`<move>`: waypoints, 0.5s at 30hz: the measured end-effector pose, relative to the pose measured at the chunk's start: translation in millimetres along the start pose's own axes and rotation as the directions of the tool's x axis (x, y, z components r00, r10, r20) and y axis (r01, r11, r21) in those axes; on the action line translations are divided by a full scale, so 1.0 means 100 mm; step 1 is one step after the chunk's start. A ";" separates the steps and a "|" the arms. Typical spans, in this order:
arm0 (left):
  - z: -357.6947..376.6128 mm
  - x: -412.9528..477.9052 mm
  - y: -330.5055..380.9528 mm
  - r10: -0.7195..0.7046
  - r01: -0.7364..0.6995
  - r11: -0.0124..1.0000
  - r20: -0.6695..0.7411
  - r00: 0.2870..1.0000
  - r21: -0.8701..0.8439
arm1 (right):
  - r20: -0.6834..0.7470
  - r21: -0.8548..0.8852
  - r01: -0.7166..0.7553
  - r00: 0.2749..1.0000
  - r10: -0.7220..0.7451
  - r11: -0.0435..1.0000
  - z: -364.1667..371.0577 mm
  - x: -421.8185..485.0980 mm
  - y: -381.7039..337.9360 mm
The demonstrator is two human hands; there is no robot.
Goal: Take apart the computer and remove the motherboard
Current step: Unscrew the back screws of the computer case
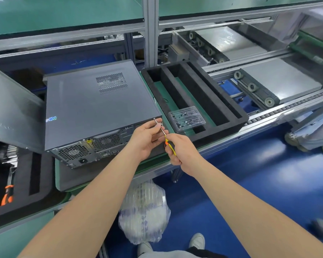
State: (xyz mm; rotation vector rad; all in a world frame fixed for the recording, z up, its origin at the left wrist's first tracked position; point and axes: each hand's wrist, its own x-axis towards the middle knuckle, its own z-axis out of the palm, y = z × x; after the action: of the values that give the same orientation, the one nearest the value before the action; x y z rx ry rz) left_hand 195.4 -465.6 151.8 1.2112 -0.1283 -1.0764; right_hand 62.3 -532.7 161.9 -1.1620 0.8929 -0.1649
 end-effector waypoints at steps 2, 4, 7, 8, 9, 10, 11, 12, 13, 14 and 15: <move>0.01 0.00 0.00 0.002 -0.002 1.000 -0.010 1.000 0.002 | 0.023 0.026 0.002 1.000 -0.003 1.000 0.00 0.00 0.01; 0.02 0.01 -0.01 0.006 -0.006 1.000 -0.029 1.000 -0.001 | 0.038 0.025 0.034 0.999 -0.035 0.999 -0.01 -0.01 0.02; 0.01 0.02 -0.03 0.006 -0.006 1.000 -0.068 0.998 -0.010 | 0.042 -0.065 0.126 0.991 -0.124 0.990 0.00 -0.01 0.05; 0.00 0.02 -0.04 0.004 -0.005 1.000 -0.076 0.997 -0.013 | 0.029 -0.114 0.157 0.988 -0.154 0.981 0.01 -0.01 0.05; -0.01 0.02 -0.04 0.003 -0.004 1.000 -0.080 0.997 -0.017 | 0.005 -0.176 0.188 0.982 -0.190 0.966 0.02 -0.01 0.05; -0.01 0.02 -0.04 0.003 -0.005 1.000 -0.083 0.997 -0.023 | -0.022 -0.257 0.223 0.971 -0.237 0.940 0.04 -0.01 0.05; -0.01 0.03 -0.04 0.003 -0.006 1.000 -0.085 0.996 -0.029 | -0.047 -0.362 0.259 0.954 -0.295 0.895 0.05 0.00 0.05; -0.01 0.02 -0.03 0.003 -0.006 0.999 -0.087 0.996 -0.035 | -0.066 -0.478 0.286 0.931 -0.358 0.831 0.05 0.00 0.05; -0.01 0.03 -0.02 0.000 -0.004 0.999 -0.088 0.996 -0.042 | -0.074 -0.581 0.303 0.905 -0.420 0.755 0.06 0.01 0.05; 0.01 0.02 -0.02 -0.004 0.000 0.999 -0.089 0.996 -0.048 | -0.069 -0.657 0.312 0.881 -0.468 0.686 0.07 0.02 0.06; 0.02 0.02 -0.02 -0.008 0.004 0.999 -0.092 0.996 -0.048 | -0.066 -0.714 0.310 0.863 -0.501 0.627 0.07 0.02 0.07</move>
State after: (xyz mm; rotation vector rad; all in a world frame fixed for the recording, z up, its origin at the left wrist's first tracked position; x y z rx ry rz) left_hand 194.4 -468.4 150.5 1.2165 -0.0280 -1.0217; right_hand 66.5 -525.4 155.6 -2.0963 0.9299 -0.3925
